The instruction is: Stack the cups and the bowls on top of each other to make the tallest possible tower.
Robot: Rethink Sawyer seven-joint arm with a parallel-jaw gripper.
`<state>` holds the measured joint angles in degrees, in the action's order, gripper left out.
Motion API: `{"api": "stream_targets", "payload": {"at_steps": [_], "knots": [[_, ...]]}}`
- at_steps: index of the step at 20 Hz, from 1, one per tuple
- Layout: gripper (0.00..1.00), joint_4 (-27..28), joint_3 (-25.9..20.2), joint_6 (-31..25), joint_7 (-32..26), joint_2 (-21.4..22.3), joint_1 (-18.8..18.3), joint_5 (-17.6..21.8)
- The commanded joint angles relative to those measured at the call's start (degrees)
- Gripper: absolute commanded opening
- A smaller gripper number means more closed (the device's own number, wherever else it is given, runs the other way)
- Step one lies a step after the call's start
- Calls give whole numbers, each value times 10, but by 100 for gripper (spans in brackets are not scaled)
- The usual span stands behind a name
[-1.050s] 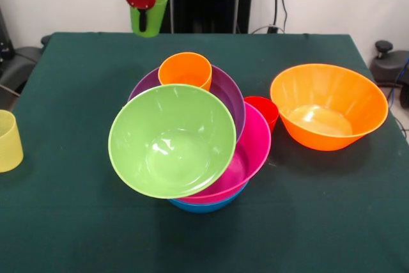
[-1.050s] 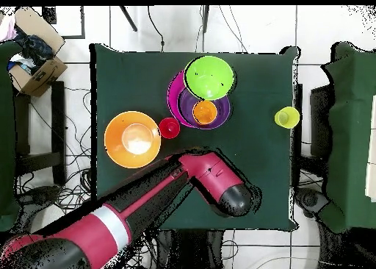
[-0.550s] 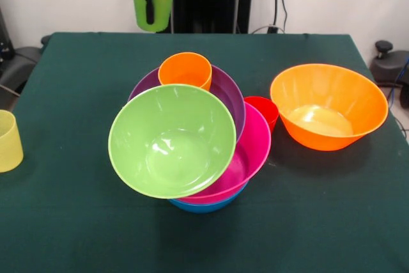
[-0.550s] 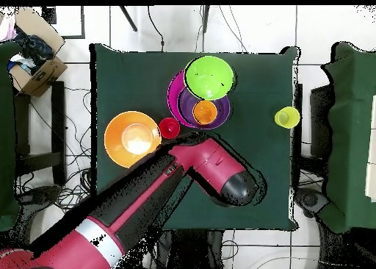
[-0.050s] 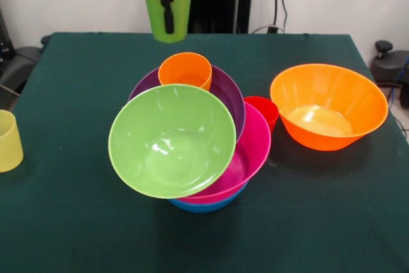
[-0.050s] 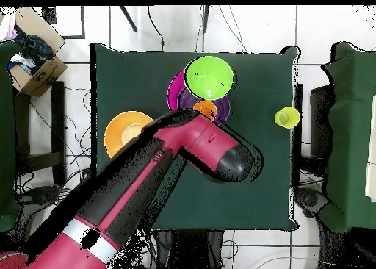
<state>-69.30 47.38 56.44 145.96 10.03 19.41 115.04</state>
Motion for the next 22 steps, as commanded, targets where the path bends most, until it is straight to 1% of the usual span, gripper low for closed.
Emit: {"api": "stream_targets", "payload": {"at_steps": [1, 3, 11, 17, 22], "knots": [[0, 116, -55, 32, 87, -28, -21, 15], [0, 130, -50, 32, 98, -32, -25, 9], [0, 184, -32, 44, 115, -51, -35, 9], [0, 216, -23, 49, 131, -68, -45, -2], [0, 224, -9, 62, 135, -76, -49, -5]]}}
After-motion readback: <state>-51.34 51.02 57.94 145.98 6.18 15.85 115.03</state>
